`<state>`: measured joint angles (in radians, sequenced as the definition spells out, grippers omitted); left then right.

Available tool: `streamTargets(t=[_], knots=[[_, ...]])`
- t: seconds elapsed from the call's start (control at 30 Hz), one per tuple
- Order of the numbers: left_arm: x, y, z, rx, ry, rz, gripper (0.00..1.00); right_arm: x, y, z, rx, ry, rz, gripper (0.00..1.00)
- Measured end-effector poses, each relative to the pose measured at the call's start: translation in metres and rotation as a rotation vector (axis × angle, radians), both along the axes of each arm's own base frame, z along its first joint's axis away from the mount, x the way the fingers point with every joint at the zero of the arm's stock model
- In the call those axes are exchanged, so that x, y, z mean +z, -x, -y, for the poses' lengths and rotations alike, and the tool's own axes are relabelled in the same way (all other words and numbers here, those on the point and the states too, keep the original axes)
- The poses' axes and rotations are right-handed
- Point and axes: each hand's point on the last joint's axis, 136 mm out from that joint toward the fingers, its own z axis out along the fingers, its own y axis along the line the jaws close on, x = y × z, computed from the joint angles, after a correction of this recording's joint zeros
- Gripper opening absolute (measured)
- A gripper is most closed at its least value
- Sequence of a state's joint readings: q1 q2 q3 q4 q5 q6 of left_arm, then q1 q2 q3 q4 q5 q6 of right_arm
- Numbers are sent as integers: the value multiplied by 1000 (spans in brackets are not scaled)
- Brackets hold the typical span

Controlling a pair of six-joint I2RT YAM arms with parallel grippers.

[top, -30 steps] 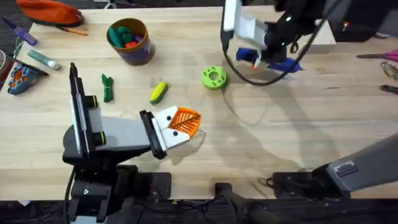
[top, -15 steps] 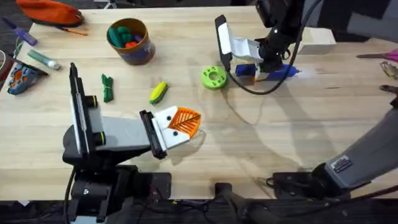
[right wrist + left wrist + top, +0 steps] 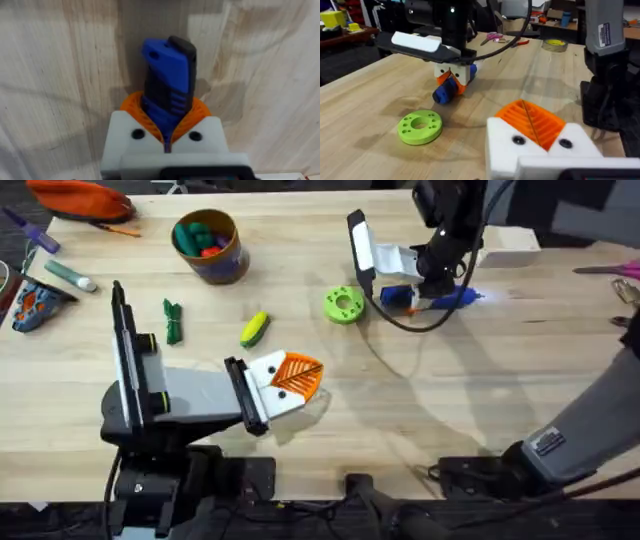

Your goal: Pick up the gripper from the table and insert it into the empty holder that is missing its gripper. Then pick up a screw, insert it into the mounting hole, and use the screwdriver to tighten it. Finally, clean up the table by picking up the vegetable and placing it into the bucket.

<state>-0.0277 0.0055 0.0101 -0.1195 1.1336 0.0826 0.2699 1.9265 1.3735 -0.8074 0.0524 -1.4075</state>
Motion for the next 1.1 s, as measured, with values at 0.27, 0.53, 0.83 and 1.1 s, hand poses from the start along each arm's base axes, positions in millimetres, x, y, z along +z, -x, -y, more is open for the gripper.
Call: streamTargets(t=[0.27, 0.53, 0.83, 1.1], knots=[[0, 0, 0, 0, 0, 1, 9, -2, 1, 0, -1, 2, -8, 142], [0, 0, 0, 0, 0, 0, 9, 1, -3, 0, 2, 3, 17, 975], [0, 0, 0, 0, 0, 1, 9, 2, -3, 0, -4, 3, 17, 982], [0, 0, 0, 0, 0, 0, 9, 31, -3, -3, -71, -29, 80, 983]])
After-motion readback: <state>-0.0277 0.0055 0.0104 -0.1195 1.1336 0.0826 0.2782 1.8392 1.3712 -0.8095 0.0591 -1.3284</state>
